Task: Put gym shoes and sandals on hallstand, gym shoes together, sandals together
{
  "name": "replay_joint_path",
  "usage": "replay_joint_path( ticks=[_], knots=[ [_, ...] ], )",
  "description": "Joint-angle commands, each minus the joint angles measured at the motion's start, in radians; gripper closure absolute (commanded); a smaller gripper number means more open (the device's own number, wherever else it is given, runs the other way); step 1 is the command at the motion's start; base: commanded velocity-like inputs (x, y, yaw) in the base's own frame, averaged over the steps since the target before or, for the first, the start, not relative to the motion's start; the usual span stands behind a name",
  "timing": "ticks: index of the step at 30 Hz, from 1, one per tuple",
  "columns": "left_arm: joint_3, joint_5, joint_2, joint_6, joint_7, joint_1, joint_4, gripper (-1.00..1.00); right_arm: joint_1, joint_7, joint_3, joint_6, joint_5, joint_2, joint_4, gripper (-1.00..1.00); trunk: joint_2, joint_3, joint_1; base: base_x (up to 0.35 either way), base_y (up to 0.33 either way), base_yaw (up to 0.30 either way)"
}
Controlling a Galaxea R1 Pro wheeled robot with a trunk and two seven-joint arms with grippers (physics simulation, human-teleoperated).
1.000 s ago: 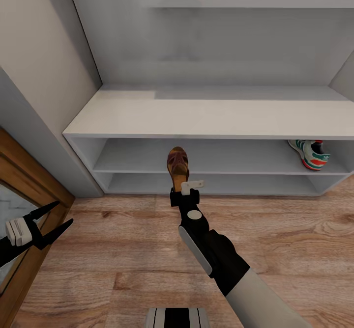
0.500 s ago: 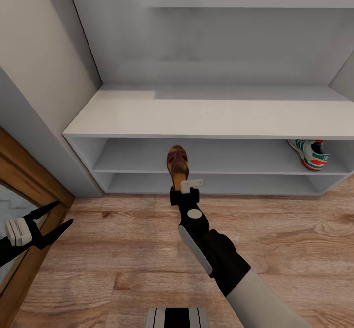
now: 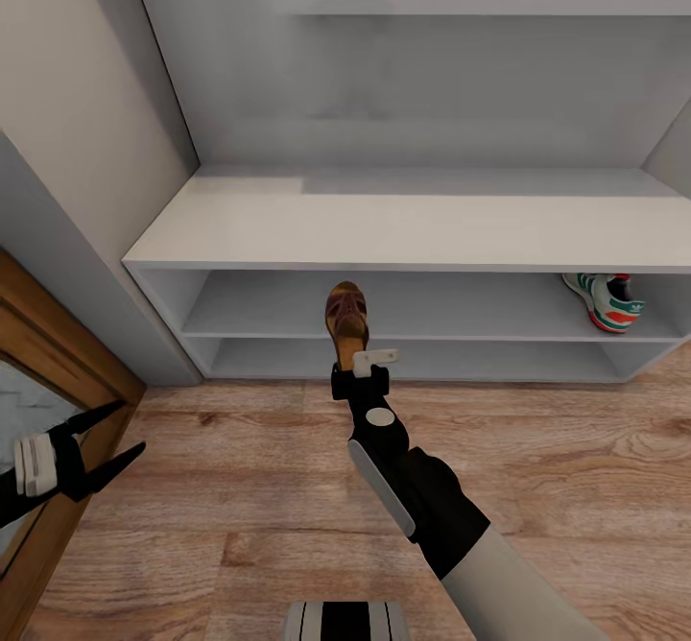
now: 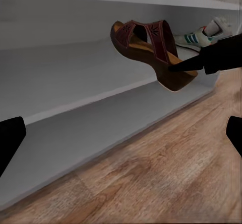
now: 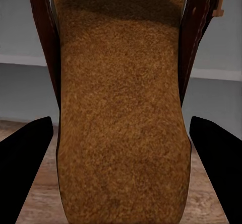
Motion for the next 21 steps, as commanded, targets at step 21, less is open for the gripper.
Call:
replay_joint_path(
  ticks=[21],
  knots=[
    [-0.001,-0.022,-0.004,-0.001,-0.03,-0.001,0.0,-1.0,-0.001,-0.007,0.002,0.004,-0.006,0.0,0.0,1.0,0.0,-0.001,0.0,0.03,0.0,0.0]
  ],
)
